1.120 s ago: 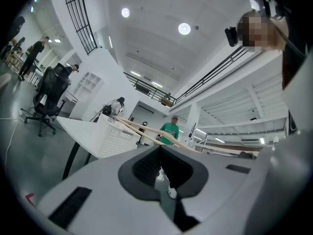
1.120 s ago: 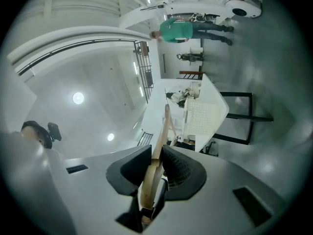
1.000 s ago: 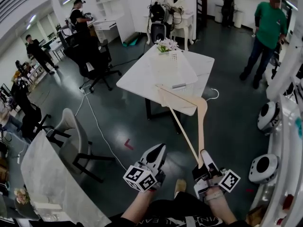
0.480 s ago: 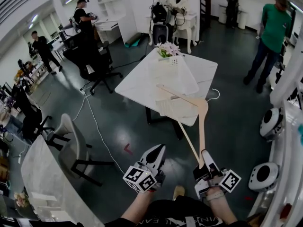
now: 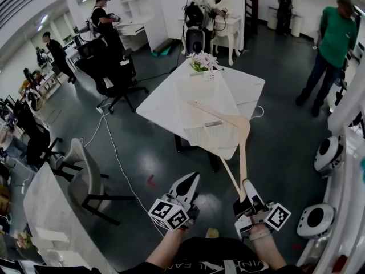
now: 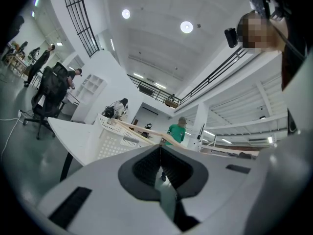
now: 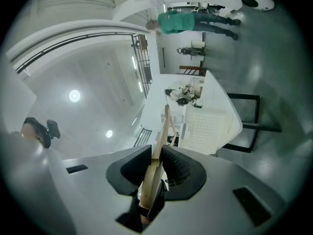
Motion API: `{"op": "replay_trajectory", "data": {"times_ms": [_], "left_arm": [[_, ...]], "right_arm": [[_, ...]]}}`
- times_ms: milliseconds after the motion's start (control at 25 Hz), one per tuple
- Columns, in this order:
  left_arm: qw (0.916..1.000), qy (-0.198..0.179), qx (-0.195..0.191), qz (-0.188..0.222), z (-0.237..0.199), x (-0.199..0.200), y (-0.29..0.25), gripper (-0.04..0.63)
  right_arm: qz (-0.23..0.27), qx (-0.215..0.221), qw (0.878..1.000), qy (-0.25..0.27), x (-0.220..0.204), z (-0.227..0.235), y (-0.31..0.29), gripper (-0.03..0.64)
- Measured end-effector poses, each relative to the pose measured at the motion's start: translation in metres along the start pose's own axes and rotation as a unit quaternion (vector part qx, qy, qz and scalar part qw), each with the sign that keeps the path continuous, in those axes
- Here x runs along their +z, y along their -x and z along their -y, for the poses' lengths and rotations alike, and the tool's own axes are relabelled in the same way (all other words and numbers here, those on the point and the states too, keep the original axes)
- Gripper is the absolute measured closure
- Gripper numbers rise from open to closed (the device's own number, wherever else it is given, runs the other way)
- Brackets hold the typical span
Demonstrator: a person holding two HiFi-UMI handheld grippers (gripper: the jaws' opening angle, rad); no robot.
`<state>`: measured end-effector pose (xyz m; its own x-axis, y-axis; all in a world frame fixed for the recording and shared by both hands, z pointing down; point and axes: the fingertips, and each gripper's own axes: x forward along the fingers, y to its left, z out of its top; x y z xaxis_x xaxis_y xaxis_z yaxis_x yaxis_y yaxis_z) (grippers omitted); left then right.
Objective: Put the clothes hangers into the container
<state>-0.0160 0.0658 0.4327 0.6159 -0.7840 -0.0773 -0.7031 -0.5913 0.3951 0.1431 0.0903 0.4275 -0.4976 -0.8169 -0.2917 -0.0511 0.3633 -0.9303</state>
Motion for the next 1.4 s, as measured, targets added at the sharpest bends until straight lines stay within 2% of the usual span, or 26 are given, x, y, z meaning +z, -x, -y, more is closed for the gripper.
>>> {"op": "replay_trajectory", "data": {"times_ms": [280,560,960,1400], "left_arm": [[0.9999,0.001,0.010,-0.003,-0.004,-0.002,-0.007,0.584],[0.9998,-0.003,0.018,0.005,-0.015,0.002,-0.013,0.584],[0.9998,0.001,0.009,0.019,-0.041,0.019,-0.049,0.584],[0.9974,-0.070,0.013,0.012,-0.076,0.050,-0.094,0.584]], "right_arm": [[-0.013,-0.003,1.000,-0.001,0.005,0.007,-0.009,0.545],[-0.028,-0.019,0.999,0.019,0.012,0.014,-0.018,0.545],[-0.033,-0.033,0.998,0.034,0.031,0.023,-0.052,0.545],[-0.051,-0.061,0.995,0.065,0.047,0.039,-0.109,0.546]]}}
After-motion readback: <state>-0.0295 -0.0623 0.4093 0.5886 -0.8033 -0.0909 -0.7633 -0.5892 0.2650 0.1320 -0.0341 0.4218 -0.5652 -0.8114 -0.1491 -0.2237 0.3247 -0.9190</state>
